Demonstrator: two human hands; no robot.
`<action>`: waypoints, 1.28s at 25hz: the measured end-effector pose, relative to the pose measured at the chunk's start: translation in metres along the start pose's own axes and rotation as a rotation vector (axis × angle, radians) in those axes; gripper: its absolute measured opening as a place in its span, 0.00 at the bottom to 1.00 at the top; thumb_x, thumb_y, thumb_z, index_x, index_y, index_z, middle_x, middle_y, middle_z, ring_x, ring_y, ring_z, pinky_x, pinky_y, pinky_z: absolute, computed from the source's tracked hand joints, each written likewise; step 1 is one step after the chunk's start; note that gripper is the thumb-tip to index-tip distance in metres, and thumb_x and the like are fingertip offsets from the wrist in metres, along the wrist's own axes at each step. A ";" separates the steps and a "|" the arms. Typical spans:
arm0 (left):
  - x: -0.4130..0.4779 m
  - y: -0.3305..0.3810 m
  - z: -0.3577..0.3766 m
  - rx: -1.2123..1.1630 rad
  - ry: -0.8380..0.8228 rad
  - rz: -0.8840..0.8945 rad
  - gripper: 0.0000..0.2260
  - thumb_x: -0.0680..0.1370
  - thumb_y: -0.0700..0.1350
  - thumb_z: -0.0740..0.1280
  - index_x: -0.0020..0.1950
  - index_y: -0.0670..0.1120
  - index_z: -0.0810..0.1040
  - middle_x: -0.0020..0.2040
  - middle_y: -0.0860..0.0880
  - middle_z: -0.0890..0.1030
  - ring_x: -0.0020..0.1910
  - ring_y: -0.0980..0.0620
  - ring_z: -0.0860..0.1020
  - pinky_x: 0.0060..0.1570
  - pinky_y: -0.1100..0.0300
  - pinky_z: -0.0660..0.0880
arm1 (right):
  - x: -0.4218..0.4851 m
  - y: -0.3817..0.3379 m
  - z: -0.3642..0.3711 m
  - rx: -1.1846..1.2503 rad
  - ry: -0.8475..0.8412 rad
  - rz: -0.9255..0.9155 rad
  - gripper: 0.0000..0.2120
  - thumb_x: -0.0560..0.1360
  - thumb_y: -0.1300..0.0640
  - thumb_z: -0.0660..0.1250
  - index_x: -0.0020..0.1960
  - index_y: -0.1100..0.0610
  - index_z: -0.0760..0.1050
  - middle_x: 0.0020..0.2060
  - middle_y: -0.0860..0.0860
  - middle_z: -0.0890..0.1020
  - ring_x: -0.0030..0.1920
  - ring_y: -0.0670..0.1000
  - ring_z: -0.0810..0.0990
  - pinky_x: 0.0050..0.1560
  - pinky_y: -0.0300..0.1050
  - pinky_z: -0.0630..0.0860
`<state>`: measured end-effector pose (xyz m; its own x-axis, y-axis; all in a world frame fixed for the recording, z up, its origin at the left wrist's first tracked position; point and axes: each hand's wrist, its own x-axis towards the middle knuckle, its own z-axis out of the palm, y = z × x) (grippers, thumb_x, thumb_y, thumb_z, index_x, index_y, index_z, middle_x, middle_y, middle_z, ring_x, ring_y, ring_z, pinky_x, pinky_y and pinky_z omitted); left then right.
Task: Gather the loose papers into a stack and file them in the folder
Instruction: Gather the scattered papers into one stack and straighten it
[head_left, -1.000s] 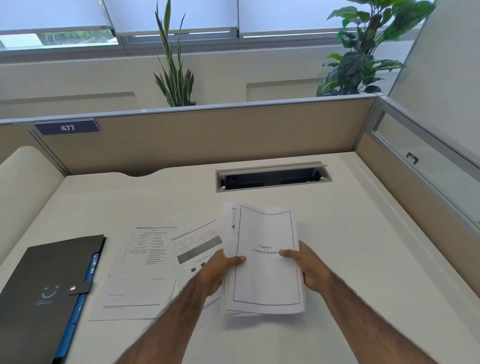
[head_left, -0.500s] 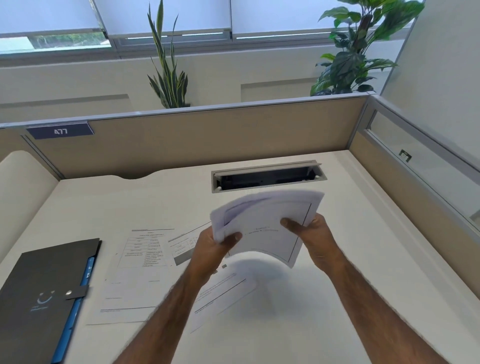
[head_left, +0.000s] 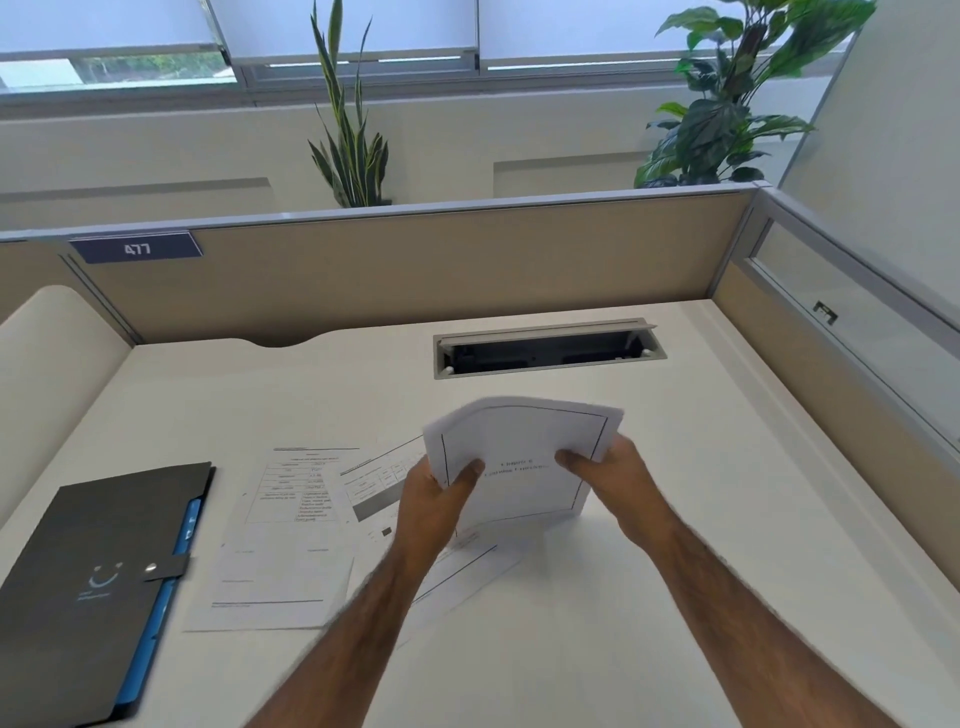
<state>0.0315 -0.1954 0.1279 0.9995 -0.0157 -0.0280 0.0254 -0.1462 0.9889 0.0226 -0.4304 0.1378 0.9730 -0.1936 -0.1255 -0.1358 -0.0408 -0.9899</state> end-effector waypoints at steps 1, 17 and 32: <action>-0.003 -0.011 0.000 0.053 0.034 -0.020 0.07 0.79 0.46 0.72 0.56 0.49 0.84 0.49 0.50 0.87 0.50 0.49 0.85 0.48 0.50 0.84 | 0.000 0.007 0.007 -0.061 0.002 0.039 0.10 0.75 0.63 0.72 0.53 0.52 0.82 0.47 0.48 0.88 0.50 0.51 0.86 0.45 0.39 0.81; -0.014 -0.126 -0.198 1.074 0.205 -0.587 0.36 0.82 0.60 0.58 0.83 0.43 0.50 0.84 0.40 0.51 0.81 0.36 0.52 0.78 0.41 0.52 | 0.044 0.071 0.096 -0.507 -0.061 0.392 0.04 0.71 0.67 0.64 0.38 0.62 0.76 0.34 0.55 0.75 0.34 0.52 0.72 0.35 0.42 0.67; -0.006 -0.121 -0.219 0.922 0.270 -0.452 0.35 0.79 0.59 0.68 0.79 0.43 0.61 0.69 0.41 0.71 0.68 0.40 0.70 0.63 0.45 0.72 | 0.034 0.089 0.208 -0.360 0.029 0.455 0.02 0.73 0.65 0.63 0.42 0.60 0.73 0.38 0.55 0.74 0.37 0.53 0.69 0.36 0.43 0.66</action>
<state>0.0265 0.0386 0.0406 0.8748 0.4315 -0.2204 0.4845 -0.7788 0.3984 0.0821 -0.2368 0.0320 0.7969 -0.2963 -0.5265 -0.5992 -0.2768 -0.7512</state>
